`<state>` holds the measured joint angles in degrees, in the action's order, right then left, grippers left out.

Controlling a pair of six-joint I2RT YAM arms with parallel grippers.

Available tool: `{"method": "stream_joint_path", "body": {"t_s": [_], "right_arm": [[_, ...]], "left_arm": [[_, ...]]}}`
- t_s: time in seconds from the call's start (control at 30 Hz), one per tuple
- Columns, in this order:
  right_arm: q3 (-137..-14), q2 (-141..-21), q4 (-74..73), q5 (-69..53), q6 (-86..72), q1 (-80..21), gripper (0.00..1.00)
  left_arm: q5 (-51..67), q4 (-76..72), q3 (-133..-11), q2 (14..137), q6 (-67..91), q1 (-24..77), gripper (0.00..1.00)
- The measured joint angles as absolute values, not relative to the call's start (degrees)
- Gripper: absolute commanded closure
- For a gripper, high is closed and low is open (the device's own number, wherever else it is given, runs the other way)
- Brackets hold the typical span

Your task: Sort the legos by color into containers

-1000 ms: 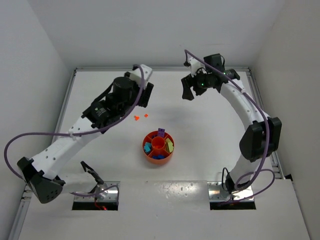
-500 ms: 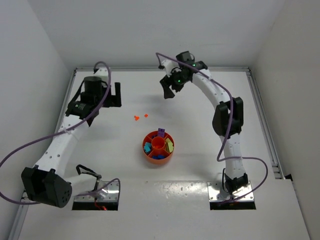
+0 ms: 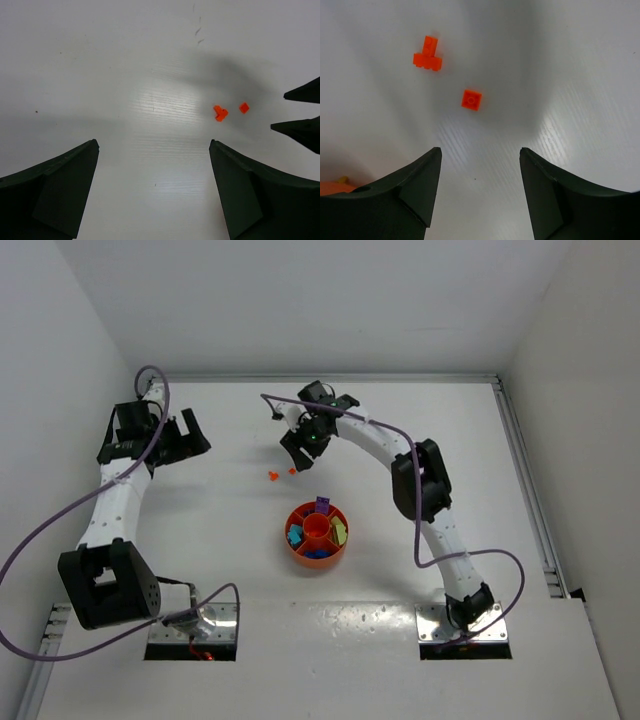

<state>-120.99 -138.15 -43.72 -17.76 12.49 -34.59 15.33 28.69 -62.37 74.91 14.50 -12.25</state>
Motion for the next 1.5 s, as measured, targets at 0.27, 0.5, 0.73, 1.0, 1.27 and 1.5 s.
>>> {"method": "stream_joint_path", "body": {"t_s": [0.27, 0.5, 0.73, 1.0, 1.27, 1.5], "right_arm": [[-121.21, -141.1, -43.7, -12.25, 7.07, -36.77, 0.29], [-122.04, -141.8, -41.95, -10.85, 3.51, -37.69, 0.31], [-122.8, -143.46, -40.86, -10.94, 2.66, -38.15, 0.37], [-123.28, -144.4, -40.18, -10.46, 2.48, -38.37, 0.4], [-123.61, -144.94, -39.0, -7.79, 2.33, -39.13, 0.4], [-123.57, -145.05, -38.22, -5.56, 2.04, -40.23, 0.4]], "left_arm": [[18.74, 28.62, -62.35, 74.89, 15.11, -12.91, 0.01], [19.62, 28.36, -61.89, 74.89, 15.22, -12.91, 0.01], [20.29, 28.01, -61.84, 74.89, 15.33, -12.91, 0.01], [20.91, 27.55, -61.73, 74.91, 15.33, -12.91, 0.01], [21.23, 27.55, -61.52, 75.53, 15.33, -12.91, 0.01], [21.61, 27.51, -61.52, 76.18, 15.35, -12.91, 0.01]]}}
